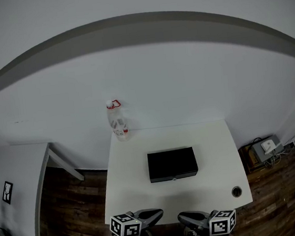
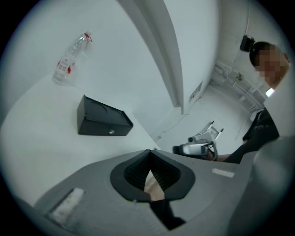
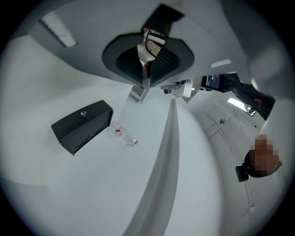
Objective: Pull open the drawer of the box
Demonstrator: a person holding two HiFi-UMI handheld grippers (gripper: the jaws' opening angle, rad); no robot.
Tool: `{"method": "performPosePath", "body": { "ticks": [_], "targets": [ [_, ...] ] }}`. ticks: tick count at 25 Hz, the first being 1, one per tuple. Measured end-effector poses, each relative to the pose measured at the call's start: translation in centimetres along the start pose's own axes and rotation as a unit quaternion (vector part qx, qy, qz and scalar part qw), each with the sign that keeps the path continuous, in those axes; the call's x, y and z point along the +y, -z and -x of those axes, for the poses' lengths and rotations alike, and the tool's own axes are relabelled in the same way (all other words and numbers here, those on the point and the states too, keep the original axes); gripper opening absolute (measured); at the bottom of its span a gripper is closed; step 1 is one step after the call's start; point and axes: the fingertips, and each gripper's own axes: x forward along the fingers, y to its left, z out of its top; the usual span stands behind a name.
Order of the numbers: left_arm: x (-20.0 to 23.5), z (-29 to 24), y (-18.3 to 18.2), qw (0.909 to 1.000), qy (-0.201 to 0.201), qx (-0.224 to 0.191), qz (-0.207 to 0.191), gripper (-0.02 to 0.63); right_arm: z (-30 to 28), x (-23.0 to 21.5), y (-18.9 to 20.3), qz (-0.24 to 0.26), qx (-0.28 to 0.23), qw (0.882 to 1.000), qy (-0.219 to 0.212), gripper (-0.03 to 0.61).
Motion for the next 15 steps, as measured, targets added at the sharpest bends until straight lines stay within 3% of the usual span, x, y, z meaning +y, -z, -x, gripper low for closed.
{"method": "performPosePath", "body": {
  "ticks": [3,6,15],
  "targets": [
    [3.3,0.2,-2.2,0.9954,-0.069,0.022,-0.062,0.005,-0.1,-1.2,-0.3,-0.002,-0.009,1.000,0.029,0.065],
    [5.9,-0.2,-4.7,0.9861,-0.113,0.041,-0.115,0.005,-0.3,-2.4,-0.5,-0.005,-0.012,0.998,0.055,0.064],
    [11.7,-3.4,-9.9,0.9466,-0.191,0.106,-0.237,0.005,-1.4,-6.4,-1.6,0.014,-0.009,0.990,0.139,0.072]
  ]
}}
